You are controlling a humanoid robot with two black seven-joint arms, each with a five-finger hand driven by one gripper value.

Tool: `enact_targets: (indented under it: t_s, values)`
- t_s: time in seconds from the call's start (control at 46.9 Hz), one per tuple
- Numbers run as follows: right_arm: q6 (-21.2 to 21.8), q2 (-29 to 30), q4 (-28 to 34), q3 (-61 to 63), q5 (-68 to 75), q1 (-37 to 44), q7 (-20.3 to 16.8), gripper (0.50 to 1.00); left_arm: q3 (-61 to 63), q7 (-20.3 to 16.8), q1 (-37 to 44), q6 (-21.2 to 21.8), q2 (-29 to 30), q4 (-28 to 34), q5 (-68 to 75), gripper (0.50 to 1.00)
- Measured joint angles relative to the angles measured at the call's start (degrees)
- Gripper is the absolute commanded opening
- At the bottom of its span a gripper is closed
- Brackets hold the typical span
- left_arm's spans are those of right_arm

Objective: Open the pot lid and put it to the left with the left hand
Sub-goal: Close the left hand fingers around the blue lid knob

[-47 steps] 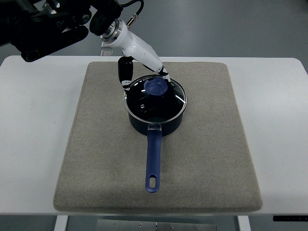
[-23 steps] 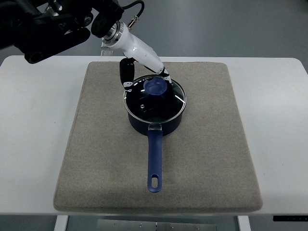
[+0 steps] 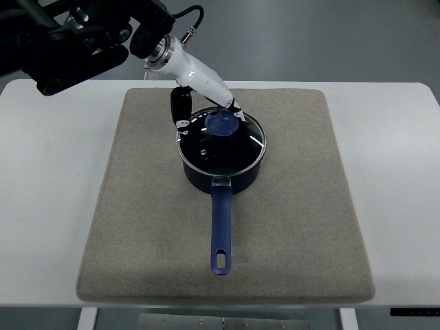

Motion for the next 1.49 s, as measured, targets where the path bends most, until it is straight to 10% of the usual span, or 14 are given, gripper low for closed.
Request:
enact_targets:
  t_s: [0.341,0.768,0.832,1.494]
  values:
    - [0.0,0.0,0.0,0.0,0.0,0.0,0.0,0.917,0.4,0.0,0.3,1.2,-0.9,0.9,0.2,0.941]
    - [0.0,0.0,0.0,0.0,0.0,0.0,0.0,0.917,0.5,0.0,0.6,2.8,-1.3,1.6,0.8,0.609]
    - [0.0,0.0,0.0,0.0,0.0,0.0,0.0,0.917,0.6,0.0,0.6,3.1,-1.5,1.6,1.0,0.500]
    - [0.0,0.0,0.0,0.0,0.0,0.0,0.0,0.917,0.7,0.0,0.1,3.1,-2.5,2.7,1.5,0.500]
